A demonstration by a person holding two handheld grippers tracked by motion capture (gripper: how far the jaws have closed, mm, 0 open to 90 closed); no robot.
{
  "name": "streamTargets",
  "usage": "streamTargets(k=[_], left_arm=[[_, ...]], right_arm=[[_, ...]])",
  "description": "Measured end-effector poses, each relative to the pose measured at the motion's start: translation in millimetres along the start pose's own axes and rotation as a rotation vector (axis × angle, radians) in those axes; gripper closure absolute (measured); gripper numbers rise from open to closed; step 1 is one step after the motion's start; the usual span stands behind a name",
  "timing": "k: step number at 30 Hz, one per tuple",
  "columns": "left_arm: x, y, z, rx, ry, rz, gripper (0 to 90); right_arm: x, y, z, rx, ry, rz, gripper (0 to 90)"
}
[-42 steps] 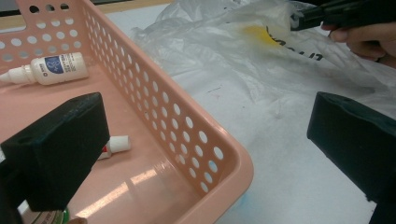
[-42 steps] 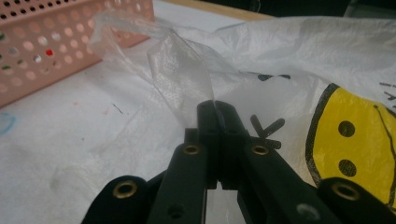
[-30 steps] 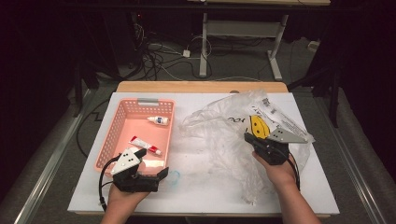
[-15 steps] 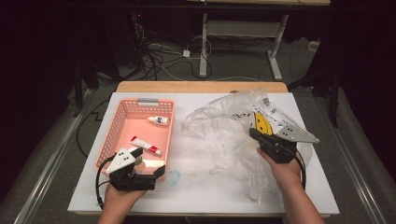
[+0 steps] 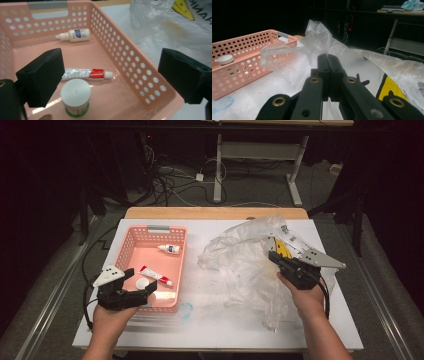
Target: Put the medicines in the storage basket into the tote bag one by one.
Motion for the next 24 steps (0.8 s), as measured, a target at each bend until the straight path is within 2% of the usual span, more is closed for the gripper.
streamTargets(k=[4,7,8,9,11,12,13,14,15,16,21,24], left_arm=[[2.9,-7.1,10.5,-0.020,0.002,0.034,8.7],[8.0,-13.2,12.9,-0.015,-0.003,0.067,16.0],[10.5,-15.2,14.2,-0.022,0.004,0.081,17.5],[13.0,-17.0,15.9,-0.027,0.010,0.089,21.5],[18.5,-21.3,19.5,-0.032,-0.006,0.109,28.2],[21.6,-23.5,21.0,-0.027,-0.008,0.126,33.6],[25.4,-25.9,22.5,-0.031,-0.006,0.148,43.5],[29.0,-28.1,24.5,-0.034,0.005,0.165,43.5],[32.8,-30.3,26.7,-0.043,0.007,0.178,54.6],[36.9,-32.5,29.1,-0.051,-0.001,0.202,54.6],[61.1,-41.9,36.2,-0.027,-0.064,0.361,87.9],[77.6,-42.1,38.3,-0.004,-0.101,0.466,88.1]], right_arm=[[0.4,2.8,-0.1,0.020,-0.013,-0.026,90.0],[4.4,8.0,3.8,0.001,-0.020,0.007,90.0],[4.1,8.8,3.5,0.009,-0.023,0.004,90.0],[3.4,9.0,3.0,0.012,-0.025,0.001,90.0],[2.2,8.6,2.9,0.012,-0.022,0.001,90.0],[1.8,8.4,2.8,0.010,-0.023,-0.002,90.0],[1.3,8.0,3.3,0.003,-0.025,-0.002,90.0],[1.3,8.0,3.3,0.003,-0.025,-0.002,90.0],[1.2,8.1,3.6,0.007,-0.025,-0.001,90.0],[1.2,8.1,3.6,0.007,-0.025,-0.001,90.0],[1.6,8.5,3.2,0.007,-0.026,0.003,90.0],[1.3,8.2,3.1,0.001,-0.028,-0.002,90.0]])
Point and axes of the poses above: each handheld gripper's, and its own axes: x roughly forward along the jaws, y roughly out of its underside, z roughly to its left, the point moved 1 cm from there along x, roughly forward along the jaws, and after that the axes turned 7 degrees about -y, right-handed, at the moved point
